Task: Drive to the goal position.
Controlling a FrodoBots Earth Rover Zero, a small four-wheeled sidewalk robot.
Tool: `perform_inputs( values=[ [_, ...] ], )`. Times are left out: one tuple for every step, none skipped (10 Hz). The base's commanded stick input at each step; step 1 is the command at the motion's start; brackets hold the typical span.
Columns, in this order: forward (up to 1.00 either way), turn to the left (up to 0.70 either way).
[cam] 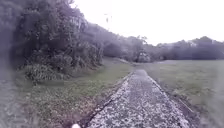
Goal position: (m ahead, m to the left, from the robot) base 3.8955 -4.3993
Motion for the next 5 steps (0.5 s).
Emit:
perform_inputs(
  values=[
    [0.70, 0.00],
    [0.70, 0.00],
    [0.70, 0.00],
    [0.70, 0.00],
    [0.70, 0.00]
  ],
)
